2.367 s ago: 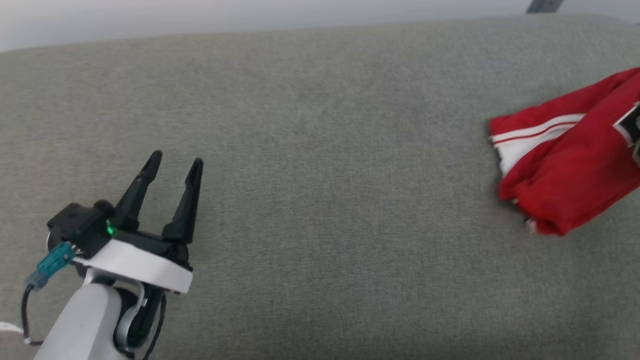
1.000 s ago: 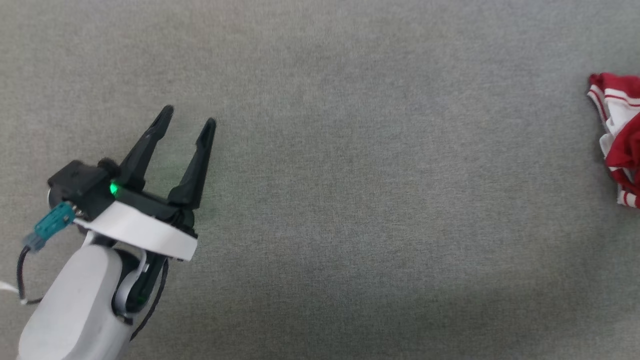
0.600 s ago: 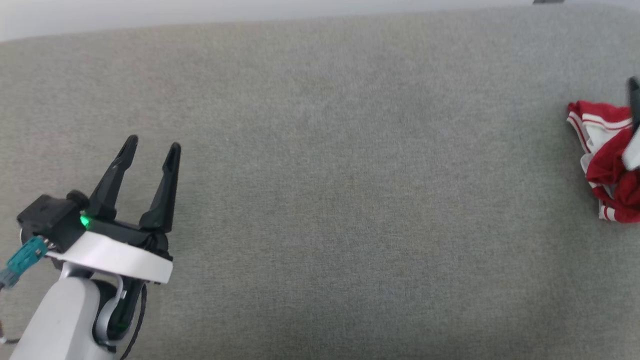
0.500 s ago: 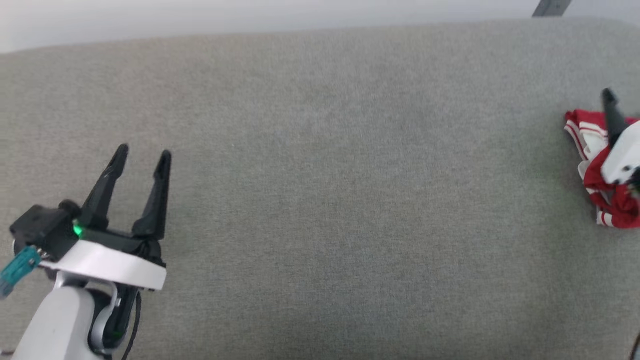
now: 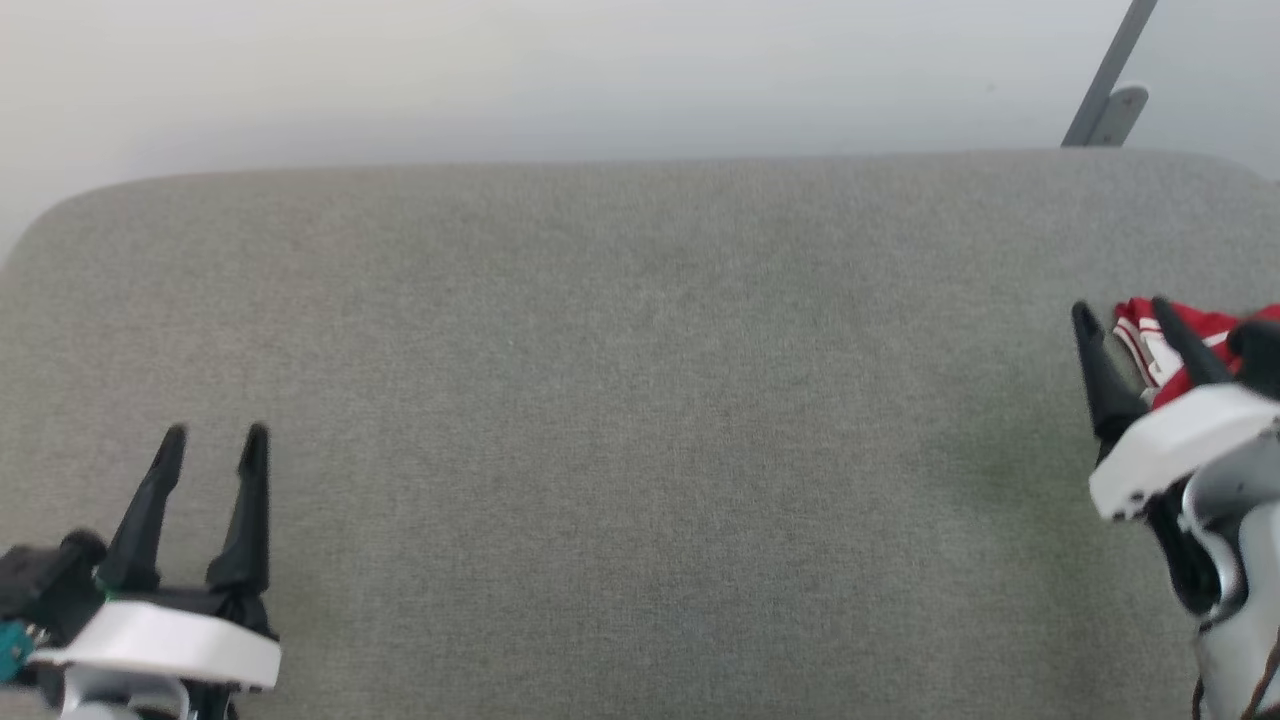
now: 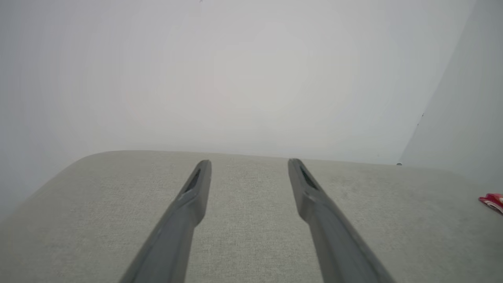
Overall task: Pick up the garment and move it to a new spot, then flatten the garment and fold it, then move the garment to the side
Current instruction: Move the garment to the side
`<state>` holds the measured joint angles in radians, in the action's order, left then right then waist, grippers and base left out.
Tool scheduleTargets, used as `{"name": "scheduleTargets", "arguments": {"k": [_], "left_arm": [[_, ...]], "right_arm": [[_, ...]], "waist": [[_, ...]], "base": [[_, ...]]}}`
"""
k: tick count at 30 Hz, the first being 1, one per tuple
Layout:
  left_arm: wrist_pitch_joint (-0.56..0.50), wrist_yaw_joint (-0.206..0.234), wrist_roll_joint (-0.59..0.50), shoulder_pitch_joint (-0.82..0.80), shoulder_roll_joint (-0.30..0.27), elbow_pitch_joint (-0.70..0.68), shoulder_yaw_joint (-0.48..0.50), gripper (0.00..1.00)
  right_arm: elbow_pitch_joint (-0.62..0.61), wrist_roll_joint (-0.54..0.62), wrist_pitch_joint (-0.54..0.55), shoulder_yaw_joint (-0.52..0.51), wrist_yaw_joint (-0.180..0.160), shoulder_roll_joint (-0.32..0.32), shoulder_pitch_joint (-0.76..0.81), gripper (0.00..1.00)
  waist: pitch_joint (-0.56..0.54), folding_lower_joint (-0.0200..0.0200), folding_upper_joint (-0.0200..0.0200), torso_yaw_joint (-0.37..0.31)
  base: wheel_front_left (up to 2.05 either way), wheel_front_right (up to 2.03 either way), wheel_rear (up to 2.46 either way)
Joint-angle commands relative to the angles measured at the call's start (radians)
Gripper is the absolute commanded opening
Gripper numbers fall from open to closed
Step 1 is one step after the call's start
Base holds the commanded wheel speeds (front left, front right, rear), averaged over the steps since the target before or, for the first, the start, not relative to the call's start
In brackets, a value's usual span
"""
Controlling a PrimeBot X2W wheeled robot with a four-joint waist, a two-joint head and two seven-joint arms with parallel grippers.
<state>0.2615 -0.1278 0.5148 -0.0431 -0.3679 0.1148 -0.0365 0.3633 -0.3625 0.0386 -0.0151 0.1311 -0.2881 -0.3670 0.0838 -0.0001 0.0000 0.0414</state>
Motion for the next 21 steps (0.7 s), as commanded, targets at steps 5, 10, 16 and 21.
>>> {"name": "scheduleTargets", "arguments": {"k": [5,10,16,21], "left_arm": [[0.004,-0.003,-0.010,0.075,0.011,0.001,0.038,1.00],[0.004,-0.003,-0.012,0.135,0.020,-0.002,0.070,1.00],[0.004,-0.003,-0.021,0.190,0.032,-0.013,0.097,1.00],[0.004,-0.003,-0.026,0.217,0.044,-0.024,0.111,1.00]], "right_arm": [[-0.032,-0.008,-0.077,-0.004,-0.001,0.017,0.102,1.00],[-0.056,-0.008,-0.133,-0.011,-0.001,0.040,0.198,1.00],[-0.086,-0.004,-0.163,-0.033,-0.001,0.081,0.289,1.00],[-0.116,0.006,-0.176,-0.053,-0.001,0.110,0.354,1.00]], "waist": [[-0.050,0.0001,0.0000,0.014],[-0.080,0.0001,0.0000,0.018],[-0.102,0.0001,0.0000,0.020],[-0.116,0.0001,0.0000,0.026]], "base": [[0.00,0.00,0.00],[0.00,0.00,0.00],[0.00,0.00,0.00],[0.00,0.00,0.00]]}}
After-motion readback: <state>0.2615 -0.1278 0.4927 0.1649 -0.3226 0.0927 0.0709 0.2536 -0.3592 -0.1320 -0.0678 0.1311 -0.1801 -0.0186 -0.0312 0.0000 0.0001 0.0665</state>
